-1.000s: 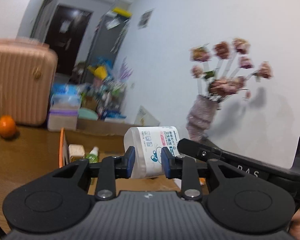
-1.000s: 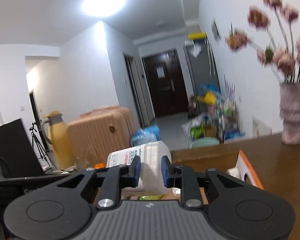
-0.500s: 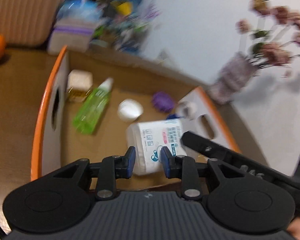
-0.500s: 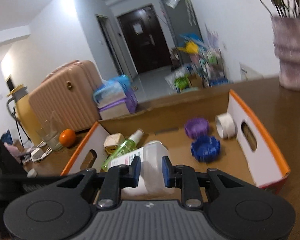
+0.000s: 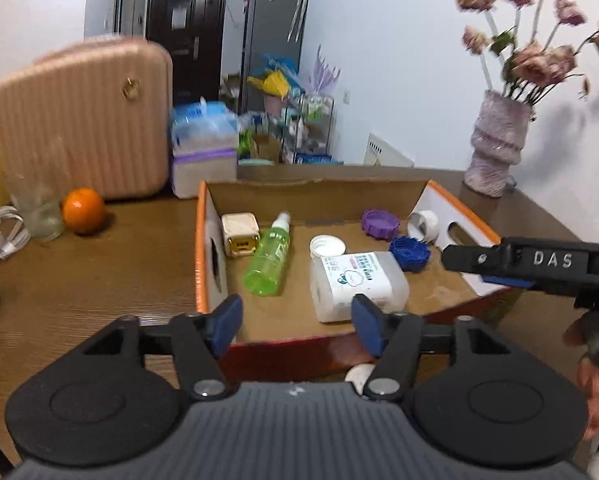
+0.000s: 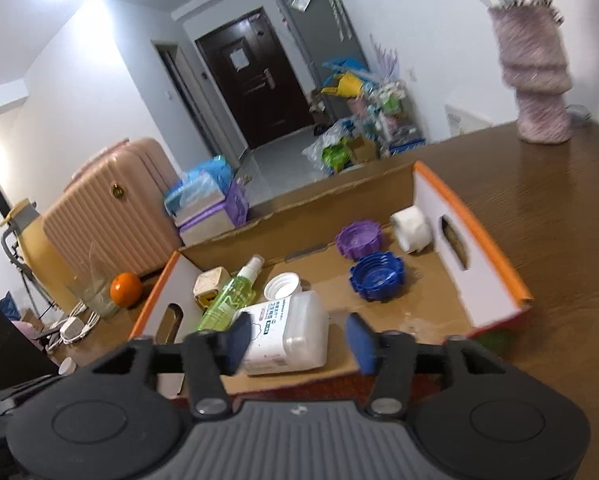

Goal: Organize rigid objects
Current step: 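Carry the white bottle over the box and release it inside with the left gripper, then withdraw the left gripper from the box toward the remaining items, then grasp the white round lid with the left gripper while the right gripper grasps the small white spray bottle, then carry the lid into the box and release it while the right gripper releases the spray bottle there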

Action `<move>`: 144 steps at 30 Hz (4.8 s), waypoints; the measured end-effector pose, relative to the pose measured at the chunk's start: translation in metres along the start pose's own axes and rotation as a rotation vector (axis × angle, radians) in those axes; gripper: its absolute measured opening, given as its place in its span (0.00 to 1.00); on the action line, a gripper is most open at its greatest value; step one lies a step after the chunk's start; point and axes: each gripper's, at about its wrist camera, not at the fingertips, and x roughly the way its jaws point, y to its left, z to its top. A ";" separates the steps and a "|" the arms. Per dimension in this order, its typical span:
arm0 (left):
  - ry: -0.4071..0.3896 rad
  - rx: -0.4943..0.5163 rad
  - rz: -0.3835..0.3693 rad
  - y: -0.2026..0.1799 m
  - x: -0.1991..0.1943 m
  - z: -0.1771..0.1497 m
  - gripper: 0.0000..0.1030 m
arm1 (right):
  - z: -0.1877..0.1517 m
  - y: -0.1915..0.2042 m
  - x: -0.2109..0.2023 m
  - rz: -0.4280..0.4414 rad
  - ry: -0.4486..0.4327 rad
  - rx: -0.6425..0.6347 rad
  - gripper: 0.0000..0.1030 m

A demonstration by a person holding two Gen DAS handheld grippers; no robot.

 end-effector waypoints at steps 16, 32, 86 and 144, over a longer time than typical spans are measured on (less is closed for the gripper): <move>-0.310 0.095 0.147 0.009 -0.186 -0.132 0.81 | -0.135 0.042 -0.184 -0.115 -0.249 -0.473 0.94; -0.423 0.214 0.175 -0.012 -0.251 -0.207 1.00 | -0.219 0.033 -0.249 -0.146 -0.353 -0.359 1.00; 0.047 0.176 -0.085 -0.041 0.026 -0.063 0.38 | -0.111 -0.025 -0.037 -0.104 0.056 -0.386 0.26; 0.186 0.079 -0.005 0.024 0.084 0.020 0.40 | 0.036 0.005 0.113 -0.084 0.204 -0.197 0.26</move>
